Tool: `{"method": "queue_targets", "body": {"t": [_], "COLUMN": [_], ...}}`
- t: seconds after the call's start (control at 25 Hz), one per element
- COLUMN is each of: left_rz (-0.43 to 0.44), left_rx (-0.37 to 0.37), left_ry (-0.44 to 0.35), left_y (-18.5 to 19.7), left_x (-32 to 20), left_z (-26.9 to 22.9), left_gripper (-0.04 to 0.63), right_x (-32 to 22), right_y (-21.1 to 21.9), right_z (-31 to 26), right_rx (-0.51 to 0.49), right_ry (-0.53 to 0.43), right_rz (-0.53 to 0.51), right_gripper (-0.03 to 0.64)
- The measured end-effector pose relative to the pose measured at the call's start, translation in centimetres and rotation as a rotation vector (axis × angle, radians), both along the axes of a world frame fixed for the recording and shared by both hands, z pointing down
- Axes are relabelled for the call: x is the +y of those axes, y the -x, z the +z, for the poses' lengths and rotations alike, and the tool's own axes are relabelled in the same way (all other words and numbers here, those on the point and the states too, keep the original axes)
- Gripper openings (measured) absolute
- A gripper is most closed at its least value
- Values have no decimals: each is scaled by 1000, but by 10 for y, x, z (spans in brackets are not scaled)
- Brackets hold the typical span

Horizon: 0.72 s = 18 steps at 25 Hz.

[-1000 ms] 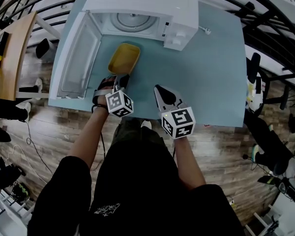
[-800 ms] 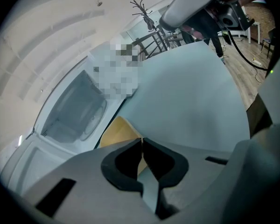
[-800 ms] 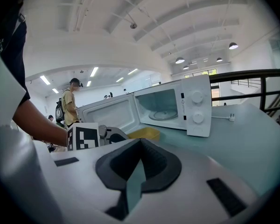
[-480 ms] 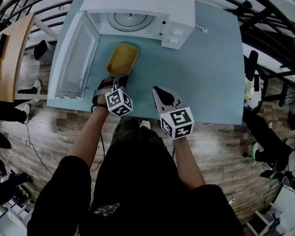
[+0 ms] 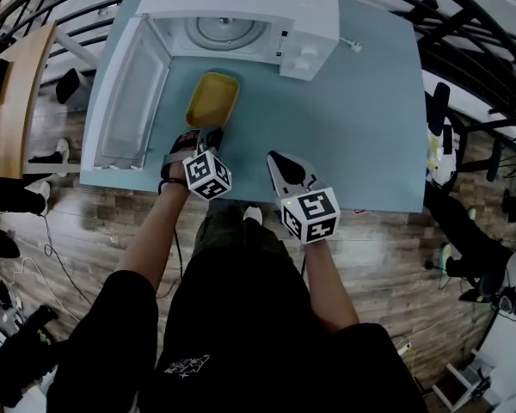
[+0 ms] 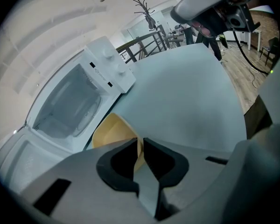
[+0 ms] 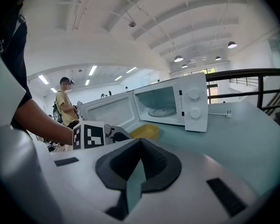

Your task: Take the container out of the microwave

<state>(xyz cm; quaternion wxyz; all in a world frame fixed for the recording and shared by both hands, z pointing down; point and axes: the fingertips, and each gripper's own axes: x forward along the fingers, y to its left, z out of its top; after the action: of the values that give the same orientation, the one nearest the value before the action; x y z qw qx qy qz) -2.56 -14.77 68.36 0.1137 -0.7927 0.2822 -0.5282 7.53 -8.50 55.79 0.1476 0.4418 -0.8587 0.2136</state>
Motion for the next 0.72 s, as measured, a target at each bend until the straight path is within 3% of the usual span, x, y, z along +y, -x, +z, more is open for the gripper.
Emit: {"method": "queue_targets", "body": {"t": [0.2, 0.72], "left_rz": [-1, -139], "left_rx": [14, 175], "left_ry": [12, -6], "left_y": [2, 8], "left_x": [5, 22], "left_z": [-3, -55], "left_gripper": [38, 67], "right_x": [1, 16], "right_y": [-3, -3], "right_z": [-4, -31], "right_rx": [-1, -44], "right_ry": [-11, -51], "right_rz": [6, 3], "right_gripper": [6, 6]}}
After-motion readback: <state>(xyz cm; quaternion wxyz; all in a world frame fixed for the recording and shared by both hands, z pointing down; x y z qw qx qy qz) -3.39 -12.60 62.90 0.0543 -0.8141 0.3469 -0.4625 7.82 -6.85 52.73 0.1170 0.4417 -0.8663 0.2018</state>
